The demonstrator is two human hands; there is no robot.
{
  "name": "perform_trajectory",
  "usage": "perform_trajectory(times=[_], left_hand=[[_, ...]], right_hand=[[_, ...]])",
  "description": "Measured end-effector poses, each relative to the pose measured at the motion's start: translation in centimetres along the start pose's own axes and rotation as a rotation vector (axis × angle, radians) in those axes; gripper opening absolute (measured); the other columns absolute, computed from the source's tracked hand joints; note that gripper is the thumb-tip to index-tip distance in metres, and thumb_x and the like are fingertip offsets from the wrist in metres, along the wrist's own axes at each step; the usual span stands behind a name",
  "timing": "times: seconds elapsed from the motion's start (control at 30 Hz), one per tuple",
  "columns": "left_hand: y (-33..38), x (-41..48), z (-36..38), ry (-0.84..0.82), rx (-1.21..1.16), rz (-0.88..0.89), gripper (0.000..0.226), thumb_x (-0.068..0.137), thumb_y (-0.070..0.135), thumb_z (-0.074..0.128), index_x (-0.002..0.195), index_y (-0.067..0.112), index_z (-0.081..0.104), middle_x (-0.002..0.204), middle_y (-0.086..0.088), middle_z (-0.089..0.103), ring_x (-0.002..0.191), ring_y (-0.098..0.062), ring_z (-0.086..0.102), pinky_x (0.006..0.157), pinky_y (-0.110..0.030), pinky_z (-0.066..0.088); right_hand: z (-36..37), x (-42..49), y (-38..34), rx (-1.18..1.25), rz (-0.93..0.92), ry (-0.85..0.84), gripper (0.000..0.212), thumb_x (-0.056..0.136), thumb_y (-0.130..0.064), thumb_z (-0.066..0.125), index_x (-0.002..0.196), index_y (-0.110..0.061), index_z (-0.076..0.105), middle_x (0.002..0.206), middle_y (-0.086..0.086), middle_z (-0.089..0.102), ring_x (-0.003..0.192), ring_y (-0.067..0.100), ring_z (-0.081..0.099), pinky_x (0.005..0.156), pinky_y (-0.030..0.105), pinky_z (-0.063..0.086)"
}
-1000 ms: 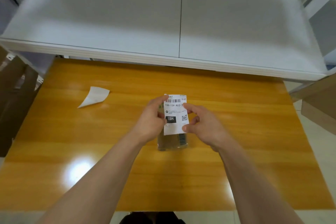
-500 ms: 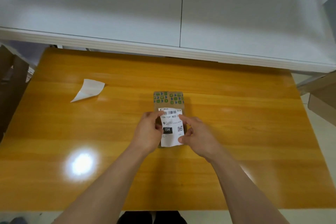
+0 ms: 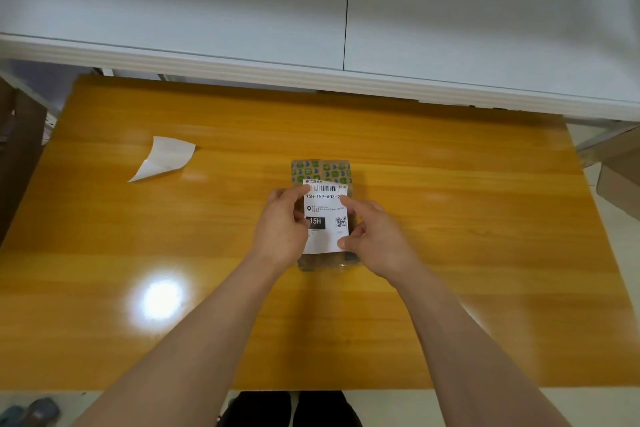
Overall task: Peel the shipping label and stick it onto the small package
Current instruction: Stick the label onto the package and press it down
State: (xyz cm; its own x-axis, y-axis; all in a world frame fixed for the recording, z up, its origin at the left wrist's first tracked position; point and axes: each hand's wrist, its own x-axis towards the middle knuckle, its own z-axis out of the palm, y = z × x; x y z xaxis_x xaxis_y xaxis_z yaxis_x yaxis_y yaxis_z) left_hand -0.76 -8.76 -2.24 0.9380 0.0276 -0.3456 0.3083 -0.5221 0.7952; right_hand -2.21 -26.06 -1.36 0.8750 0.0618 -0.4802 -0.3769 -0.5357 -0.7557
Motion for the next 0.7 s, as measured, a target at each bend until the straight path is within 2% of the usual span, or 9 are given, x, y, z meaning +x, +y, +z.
perform_trajectory(times=[0.17, 0.37, 0.7], left_hand=[[-0.32, 0.02, 0.58, -0.005, -0.027, -0.024, 0.056, 0.092, -0.004, 0.056, 0.142, 0.019, 0.051, 0.134, 0.000, 0.046, 0.092, -0.014, 0.060, 0.085, -0.034, 0.056], [-0.66, 0.14, 0.97, 0.007, -0.043, -0.032, 0.057, 0.091, -0.006, 0.056, 0.143, 0.016, 0.050, 0.136, -0.003, 0.045, 0.094, -0.016, 0.060, 0.090, -0.039, 0.056], [-0.84, 0.38, 1.01, 0.016, -0.055, -0.027, 0.058, 0.092, -0.005, 0.055, 0.146, 0.015, 0.047, 0.138, -0.002, 0.043, 0.093, -0.014, 0.058, 0.092, -0.039, 0.055]], right_hand=[[-0.11, 0.20, 0.31, -0.020, -0.009, 0.012, 0.075, 0.085, 0.002, 0.072, 0.150, -0.023, 0.044, 0.135, -0.002, 0.046, 0.075, 0.006, 0.053, 0.060, 0.013, 0.044], [-0.04, 0.28, 0.49, -0.072, -0.022, 0.004, 0.076, 0.086, 0.001, 0.071, 0.151, -0.023, 0.041, 0.135, -0.001, 0.044, 0.078, 0.004, 0.052, 0.064, 0.013, 0.046], [0.23, 0.82, 0.28, -0.107, -0.036, 0.011, 0.075, 0.086, 0.001, 0.069, 0.151, -0.023, 0.041, 0.130, -0.002, 0.043, 0.079, 0.004, 0.052, 0.065, 0.018, 0.047]])
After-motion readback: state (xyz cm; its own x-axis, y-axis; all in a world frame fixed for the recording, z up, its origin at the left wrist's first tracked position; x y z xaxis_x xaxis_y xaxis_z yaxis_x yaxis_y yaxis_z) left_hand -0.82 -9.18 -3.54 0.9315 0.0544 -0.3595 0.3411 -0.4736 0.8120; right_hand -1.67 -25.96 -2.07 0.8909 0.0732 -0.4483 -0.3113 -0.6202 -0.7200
